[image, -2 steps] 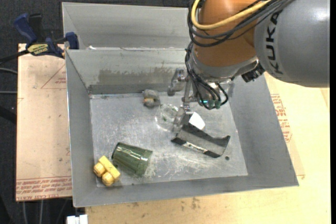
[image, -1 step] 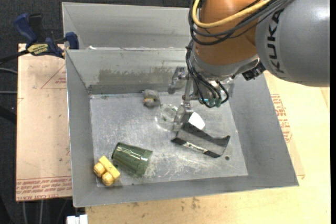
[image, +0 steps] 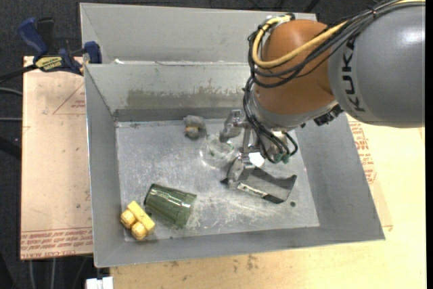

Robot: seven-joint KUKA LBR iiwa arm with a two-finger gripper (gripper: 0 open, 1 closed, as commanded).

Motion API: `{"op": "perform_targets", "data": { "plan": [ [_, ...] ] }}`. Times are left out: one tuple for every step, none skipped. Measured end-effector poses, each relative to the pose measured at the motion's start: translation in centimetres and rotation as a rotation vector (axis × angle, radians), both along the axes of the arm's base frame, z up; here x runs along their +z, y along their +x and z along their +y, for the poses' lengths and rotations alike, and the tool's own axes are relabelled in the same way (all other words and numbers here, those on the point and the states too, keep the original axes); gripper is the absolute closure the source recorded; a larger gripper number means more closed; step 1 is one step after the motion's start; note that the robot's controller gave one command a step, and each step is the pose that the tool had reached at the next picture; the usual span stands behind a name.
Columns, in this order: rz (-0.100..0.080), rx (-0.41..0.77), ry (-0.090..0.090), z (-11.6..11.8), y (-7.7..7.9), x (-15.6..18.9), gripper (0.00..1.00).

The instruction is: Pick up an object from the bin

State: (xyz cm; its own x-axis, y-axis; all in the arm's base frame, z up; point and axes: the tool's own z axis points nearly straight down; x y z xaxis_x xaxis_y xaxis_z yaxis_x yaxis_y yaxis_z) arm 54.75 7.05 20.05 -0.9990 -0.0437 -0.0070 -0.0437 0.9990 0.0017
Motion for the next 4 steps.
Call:
{"op": "perform_targets", "data": {
  "plan": [
    [0.016, 0.081, -0.001, -3.9, 0.4, -1.1, 0.00],
    [-0.006, 0.060, -0.002, -4.8, 0.7, -3.6, 0.00],
    [0.004, 0.131, 0.002, -7.5, 1.7, -12.5, 1.00],
    [0.004, 0.131, 0.002, -7.5, 1.7, -12.5, 1.00]
  ]
}}
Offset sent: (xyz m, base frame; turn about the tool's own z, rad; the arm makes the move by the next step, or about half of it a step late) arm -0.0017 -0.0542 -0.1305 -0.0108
